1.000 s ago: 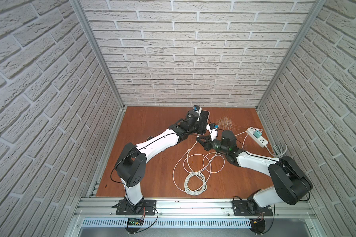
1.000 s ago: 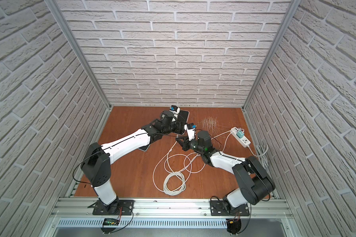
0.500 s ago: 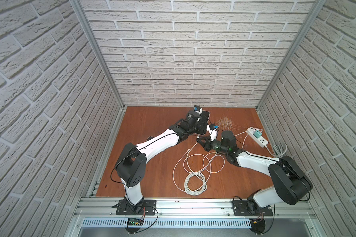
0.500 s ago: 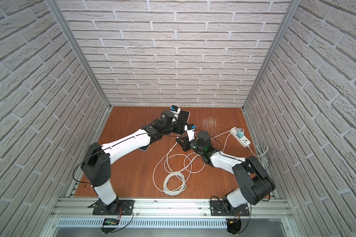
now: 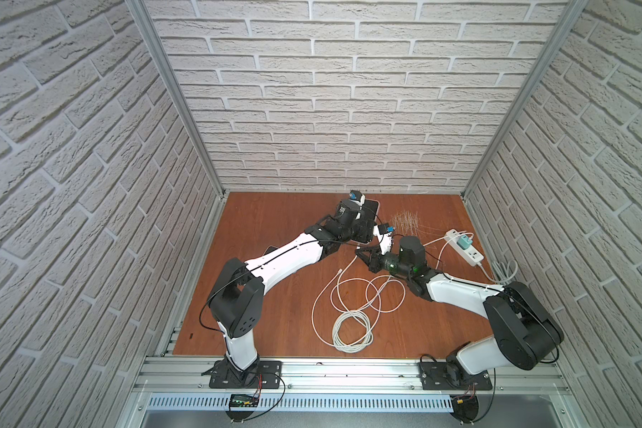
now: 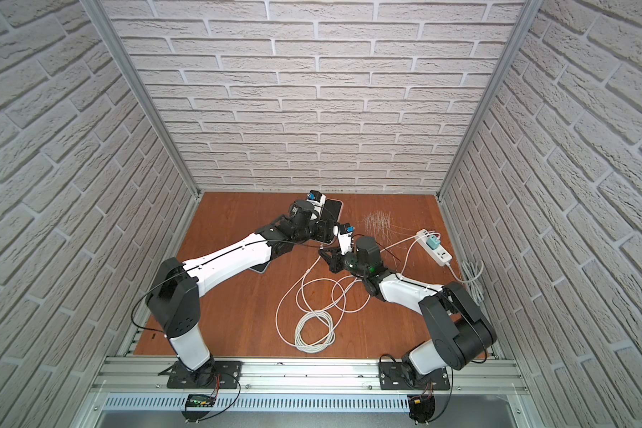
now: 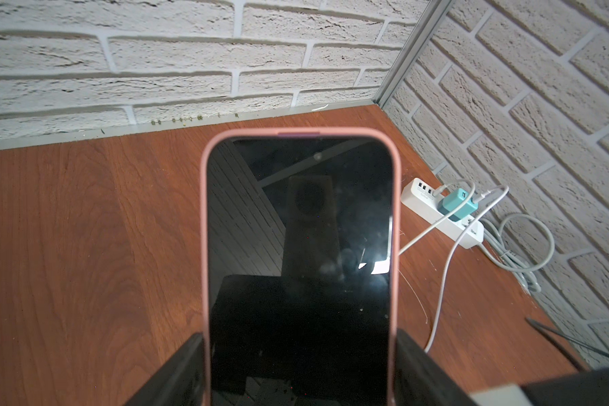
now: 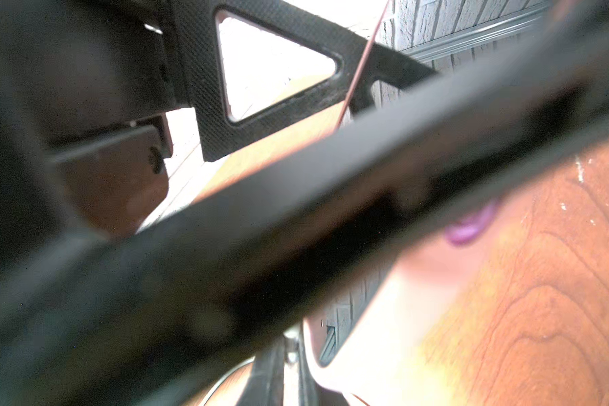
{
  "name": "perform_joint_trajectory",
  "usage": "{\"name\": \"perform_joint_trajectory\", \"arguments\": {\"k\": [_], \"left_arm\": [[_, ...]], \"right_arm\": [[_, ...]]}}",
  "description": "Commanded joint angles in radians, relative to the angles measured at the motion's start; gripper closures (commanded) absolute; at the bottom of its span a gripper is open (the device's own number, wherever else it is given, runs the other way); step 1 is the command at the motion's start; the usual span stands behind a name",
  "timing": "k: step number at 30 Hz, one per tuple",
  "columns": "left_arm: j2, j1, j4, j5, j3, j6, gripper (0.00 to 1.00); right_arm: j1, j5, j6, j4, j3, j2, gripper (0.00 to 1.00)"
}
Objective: Plug the charging cable into the phone
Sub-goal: Insert the charging cable into the phone.
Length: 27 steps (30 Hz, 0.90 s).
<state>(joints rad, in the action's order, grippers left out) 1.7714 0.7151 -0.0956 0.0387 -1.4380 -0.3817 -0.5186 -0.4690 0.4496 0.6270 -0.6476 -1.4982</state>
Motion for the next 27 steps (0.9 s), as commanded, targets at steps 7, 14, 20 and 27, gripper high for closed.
{"name": "perform_joint_trajectory", "arguments": {"k": [7,14,20,27], "left_arm": [[-0.038,0.007,0.102,-0.016,-0.007,0.014,1.00],[-0.032,0.008,0.103,-0.030,-0.012,0.015,1.00],[-0.025,0.010,0.105,-0.056,-0.016,0.018,1.00],[-0.004,0.013,0.084,-0.076,-0.040,0.029,1.00]], "right_arm": [[0.012,0.008,0.022,0.011,-0.021,-0.011,0.97],[0.014,0.006,0.025,0.015,-0.025,-0.017,0.97],[0.017,0.010,0.028,0.020,-0.024,-0.016,0.97],[0.022,0.013,0.034,0.036,-0.013,-0.007,0.97]]}}
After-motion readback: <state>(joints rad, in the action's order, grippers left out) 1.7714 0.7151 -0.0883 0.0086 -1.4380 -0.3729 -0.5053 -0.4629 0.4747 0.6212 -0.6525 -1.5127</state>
